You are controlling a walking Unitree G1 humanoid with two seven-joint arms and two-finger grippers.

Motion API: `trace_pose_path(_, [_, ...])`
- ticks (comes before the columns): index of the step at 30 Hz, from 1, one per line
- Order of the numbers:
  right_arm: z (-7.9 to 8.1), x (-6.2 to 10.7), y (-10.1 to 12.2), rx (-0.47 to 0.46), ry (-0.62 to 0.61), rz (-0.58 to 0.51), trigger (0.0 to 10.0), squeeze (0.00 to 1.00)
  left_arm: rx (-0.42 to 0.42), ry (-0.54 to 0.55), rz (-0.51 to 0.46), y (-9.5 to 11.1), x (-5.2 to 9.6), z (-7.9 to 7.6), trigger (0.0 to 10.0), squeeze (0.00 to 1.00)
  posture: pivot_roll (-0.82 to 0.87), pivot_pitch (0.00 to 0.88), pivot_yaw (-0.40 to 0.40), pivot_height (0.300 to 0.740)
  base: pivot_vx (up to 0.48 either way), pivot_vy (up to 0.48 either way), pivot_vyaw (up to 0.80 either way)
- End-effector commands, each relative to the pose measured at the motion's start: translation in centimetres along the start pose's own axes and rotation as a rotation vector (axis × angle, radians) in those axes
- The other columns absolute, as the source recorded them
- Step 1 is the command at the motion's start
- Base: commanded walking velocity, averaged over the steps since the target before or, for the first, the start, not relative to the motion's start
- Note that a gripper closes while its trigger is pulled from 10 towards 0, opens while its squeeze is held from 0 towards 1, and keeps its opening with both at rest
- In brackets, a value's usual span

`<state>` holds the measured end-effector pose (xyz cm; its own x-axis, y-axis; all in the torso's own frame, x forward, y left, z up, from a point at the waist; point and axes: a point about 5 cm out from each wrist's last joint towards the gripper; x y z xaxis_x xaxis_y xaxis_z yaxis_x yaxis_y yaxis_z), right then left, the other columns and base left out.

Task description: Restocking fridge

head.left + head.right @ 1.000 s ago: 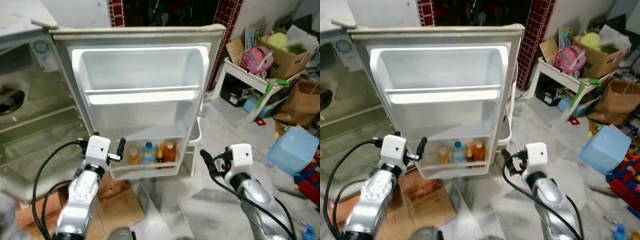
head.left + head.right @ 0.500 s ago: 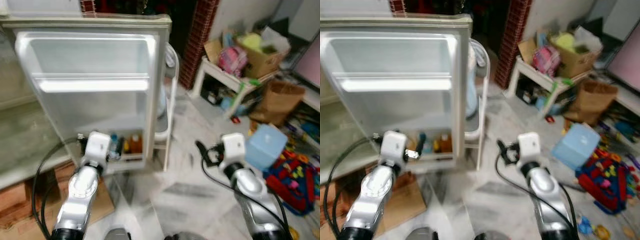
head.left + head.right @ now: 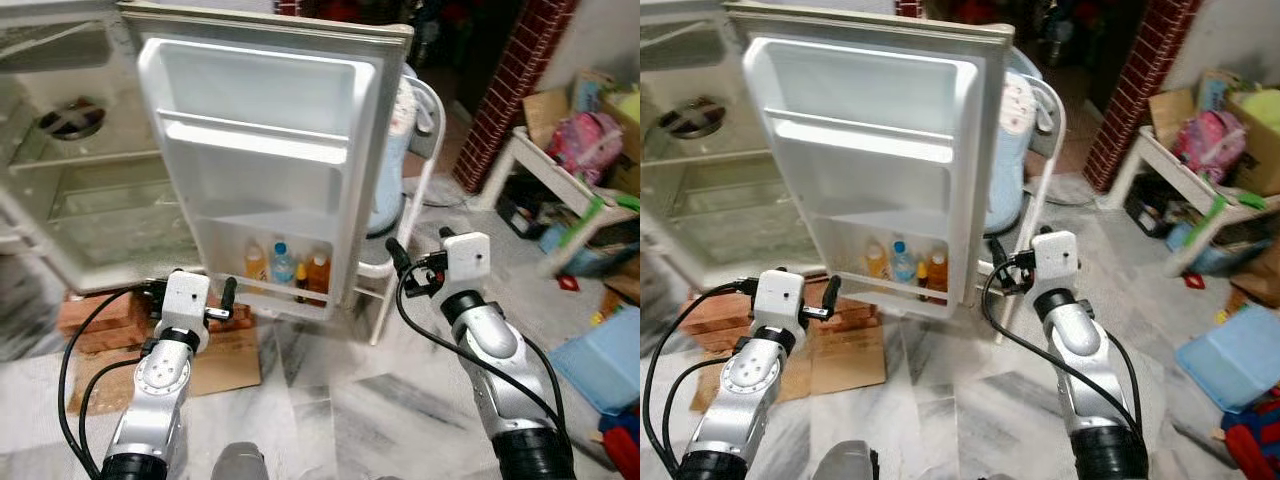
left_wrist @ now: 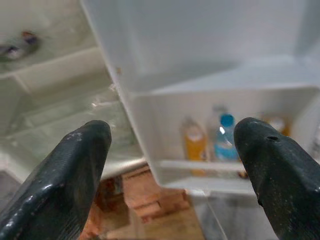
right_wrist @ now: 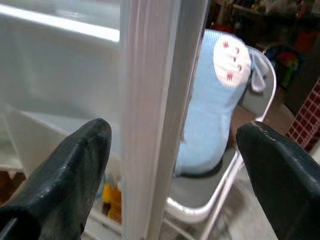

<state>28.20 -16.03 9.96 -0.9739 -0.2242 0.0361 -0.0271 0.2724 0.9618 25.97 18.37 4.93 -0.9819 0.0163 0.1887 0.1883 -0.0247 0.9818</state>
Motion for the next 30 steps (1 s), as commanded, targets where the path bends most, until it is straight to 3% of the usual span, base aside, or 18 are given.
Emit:
trace_pose_path(1, [-0.6,0.0,0.4,0.016,-0.013,-0.018,10.0,0.0,-0.003,-0.009,-0.02,0.5,-0.5,-0.3,10.0,0.0,0.07,0.0,-0.024,0.74,0.48,0.0,0.0])
trace_pose_path(7, [-0.7,0.1,0.6,0.022,-0.021,-0.031,10.0,0.0,-0.013,0.004,0.0,0.2,-0.6,-0.5,10.0,0.0,0.06,0.0,-0.024,0.74,0.459,0.0,0.0])
trace_pose_path(15, [-0.4,0.2,0.9,0.049,0.006,-0.062,10.0,0.0,-0.002,0.052,0.004,-0.1,-0.5,-0.3,10.0,0.0,0.06,0.0,-0.025,0.74,0.0,0.0,0.0])
trace_pose_path(21, [-0.4,0.1,1.0,0.053,0.001,-0.065,10.0,0.0,0.067,0.095,0.104,-1.3,-0.1,0.2,10.0,0.0,0.07,0.0,-0.026,0.74,0.0,0.0,0.76])
trace_pose_path(30, [-0.6,-0.5,1.4,0.052,-0.009,-0.086,10.0,0.0,0.032,0.151,0.18,-2.1,0.3,1.2,10.0,0.0,0.08,0.0,-0.022,0.74,0.0,0.0,0.75])
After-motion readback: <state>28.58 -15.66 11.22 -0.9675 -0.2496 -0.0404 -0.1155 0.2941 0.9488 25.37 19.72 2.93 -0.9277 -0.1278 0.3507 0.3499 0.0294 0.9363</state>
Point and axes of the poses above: a point about 5 cm out from each wrist's last joint towards the gripper, its own x axis pointing back from the gripper into the wrist, its own y axis along the axis of the wrist's last joint, z = x × y, and after that the axes turned 11 degrees about x, right-handed
